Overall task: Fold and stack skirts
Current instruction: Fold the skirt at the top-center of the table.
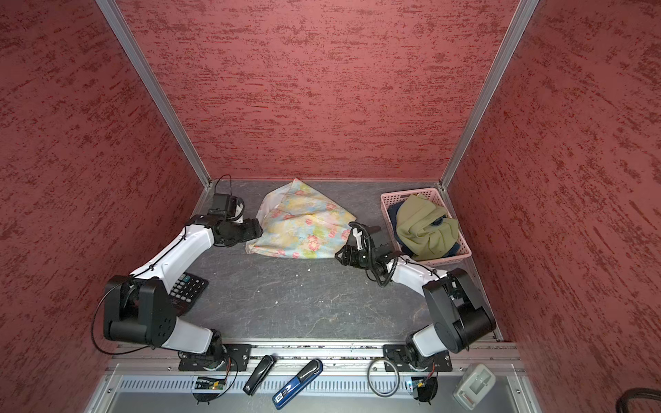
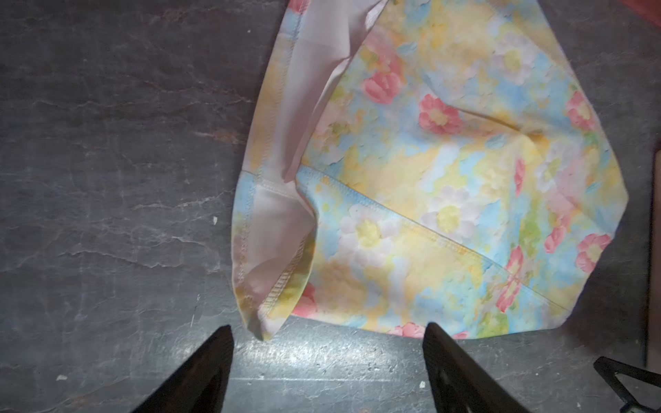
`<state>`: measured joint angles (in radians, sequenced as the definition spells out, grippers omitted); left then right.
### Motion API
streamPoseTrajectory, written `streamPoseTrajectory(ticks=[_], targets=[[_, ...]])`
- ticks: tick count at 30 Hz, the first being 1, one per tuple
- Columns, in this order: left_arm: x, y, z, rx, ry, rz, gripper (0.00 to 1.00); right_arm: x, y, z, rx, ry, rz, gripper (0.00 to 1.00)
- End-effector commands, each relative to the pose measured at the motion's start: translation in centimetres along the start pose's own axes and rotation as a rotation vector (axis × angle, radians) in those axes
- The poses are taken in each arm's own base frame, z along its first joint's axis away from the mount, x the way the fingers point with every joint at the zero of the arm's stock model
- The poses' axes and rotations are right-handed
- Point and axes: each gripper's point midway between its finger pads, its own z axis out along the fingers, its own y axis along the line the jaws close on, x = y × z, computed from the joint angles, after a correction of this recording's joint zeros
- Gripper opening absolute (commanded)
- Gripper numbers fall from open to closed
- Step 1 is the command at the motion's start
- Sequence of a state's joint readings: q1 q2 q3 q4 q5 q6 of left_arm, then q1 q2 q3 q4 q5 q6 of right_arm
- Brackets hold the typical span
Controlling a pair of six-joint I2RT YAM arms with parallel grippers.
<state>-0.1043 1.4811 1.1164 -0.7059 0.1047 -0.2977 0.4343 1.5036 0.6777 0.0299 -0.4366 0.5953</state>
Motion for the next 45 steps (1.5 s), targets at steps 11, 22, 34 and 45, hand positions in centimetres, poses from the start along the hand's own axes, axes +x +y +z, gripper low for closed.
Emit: streamPoseTrajectory(ticks=[11, 22, 34, 45], targets=[[2.5, 0.7, -0.8, -0.016, 0.091, 0.053, 0.82, -3.2, 0.5, 3.6, -0.080, -0.218, -0.040, 0.63], [1.1, -0.2, -1.1, 0.024, 0.060, 0.051, 0.81, -5.6, 2.7, 3.8, -0.150, -0.319, -0.133, 0.00], [0.2, -1.0, -0.4, 0.162, 0.028, -0.038, 0.66, -10.9, 9.5, -1.6, -0.147, -0.330, -0.254, 0.00], [2.9, 0.4, 1.9, 0.007, 0.096, 0.045, 0.53, -13.3, 10.4, -4.2, -0.190, -0.336, -0.229, 0.00]])
